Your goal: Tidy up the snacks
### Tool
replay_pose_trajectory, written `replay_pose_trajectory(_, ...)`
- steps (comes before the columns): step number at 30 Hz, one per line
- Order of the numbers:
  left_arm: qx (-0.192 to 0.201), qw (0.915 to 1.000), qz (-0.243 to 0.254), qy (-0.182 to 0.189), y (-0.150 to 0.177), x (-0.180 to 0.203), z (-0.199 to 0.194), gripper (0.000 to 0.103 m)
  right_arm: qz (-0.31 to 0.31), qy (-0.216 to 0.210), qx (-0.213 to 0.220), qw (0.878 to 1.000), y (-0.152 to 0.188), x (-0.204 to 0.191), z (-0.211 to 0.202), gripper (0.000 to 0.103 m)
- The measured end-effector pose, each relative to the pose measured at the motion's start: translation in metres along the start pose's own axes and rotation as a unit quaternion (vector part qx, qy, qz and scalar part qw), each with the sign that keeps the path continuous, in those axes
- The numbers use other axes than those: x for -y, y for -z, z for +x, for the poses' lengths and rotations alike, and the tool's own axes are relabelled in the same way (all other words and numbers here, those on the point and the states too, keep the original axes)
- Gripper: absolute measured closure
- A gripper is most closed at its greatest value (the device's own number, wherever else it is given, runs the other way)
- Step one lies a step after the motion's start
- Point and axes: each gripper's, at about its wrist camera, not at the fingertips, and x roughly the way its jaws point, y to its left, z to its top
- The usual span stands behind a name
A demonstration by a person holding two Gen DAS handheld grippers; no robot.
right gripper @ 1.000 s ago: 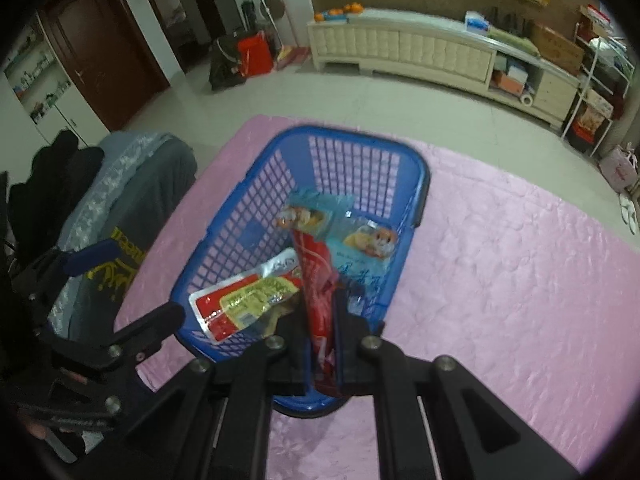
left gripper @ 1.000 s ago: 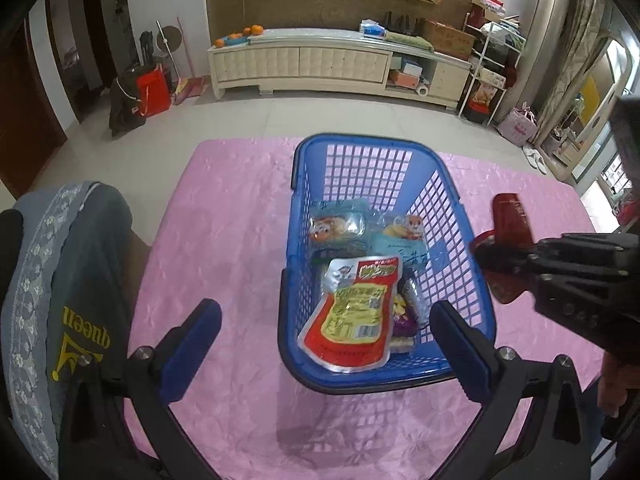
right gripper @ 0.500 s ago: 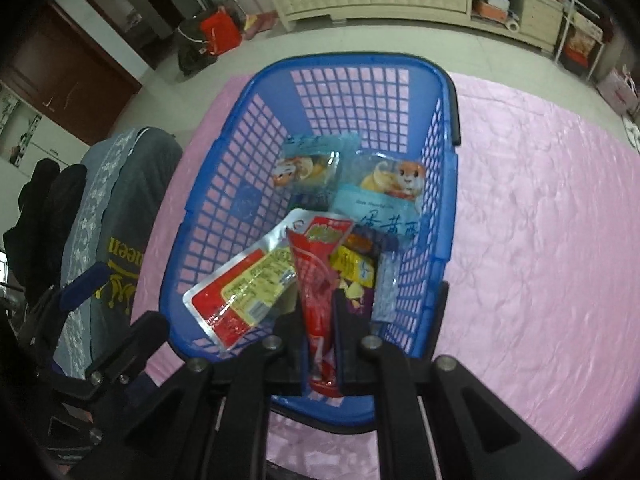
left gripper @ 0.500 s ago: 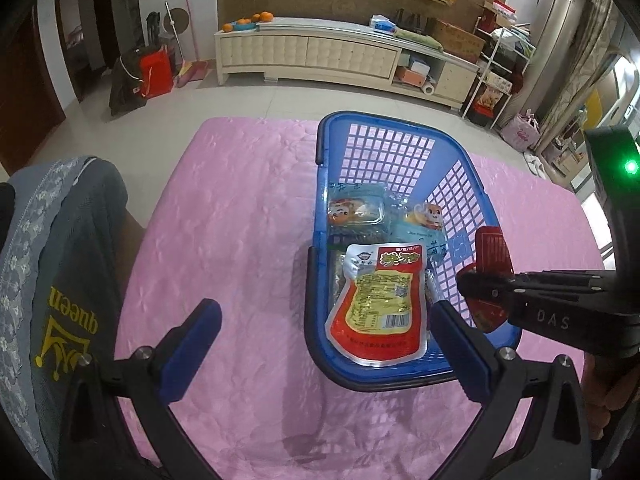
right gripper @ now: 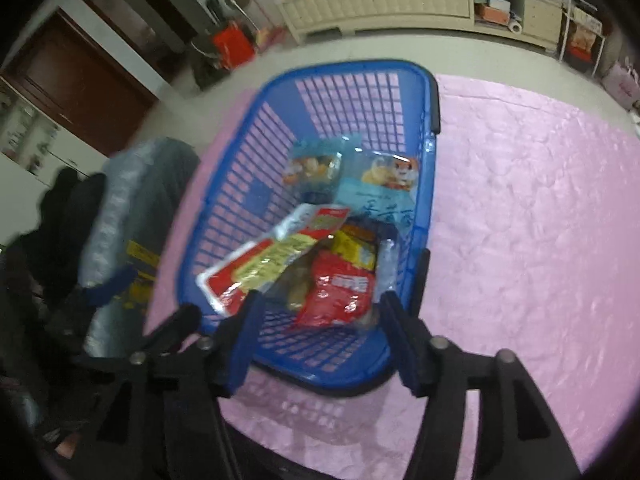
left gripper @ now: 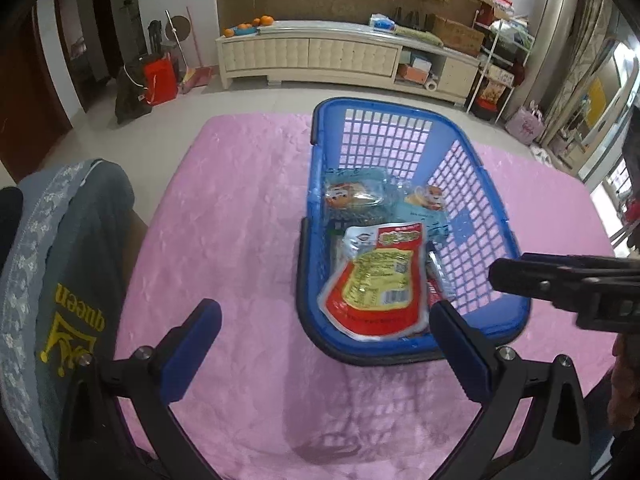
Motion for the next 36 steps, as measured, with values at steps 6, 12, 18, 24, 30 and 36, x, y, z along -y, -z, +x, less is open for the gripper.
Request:
replay_pose_trajectory(6,0.033,0.9993,-0.007,0.014,0.021,0.020,-0.016,0.000,-0.026,0.034,0.062,0.997,0.032,0.006,-0.025,0.029)
replay_pose_trajectory(12,0.064,0.9976,-0.021,0.018,0.052,0.042,-0.037,0.000,-0.019,0.021,0.114,0.993,0.072,0.019,-0.051,0.029)
replay_pose_trajectory(18,0.100,0.9948,-0.010,0.018,0.086,0.066,-0.064,0.000,-0.025,0.062,0.170,0.983,0.112,0.025,-0.077,0.029)
replay_pose_trajectory(24,0.134,0.9909,0.002,0.013,0.108,0.081,-0.095,0.000,-0.031,0.103,0.206,0.973,0.148,0.028,-0.097,0.029)
replay_pose_trajectory(30,0.183,0.9830,0.007,-0.012,0.118,0.091,-0.126,0.000,-0.040,0.110,0.264,0.957,0.179,0.024,-0.125,0.025)
replay_pose_trajectory(36,0.227,0.9738,0.010,-0.011,0.137,0.101,-0.161,0.000,-0.089,0.161,0.328,0.927,0.209,0.001,-0.161,0.000)
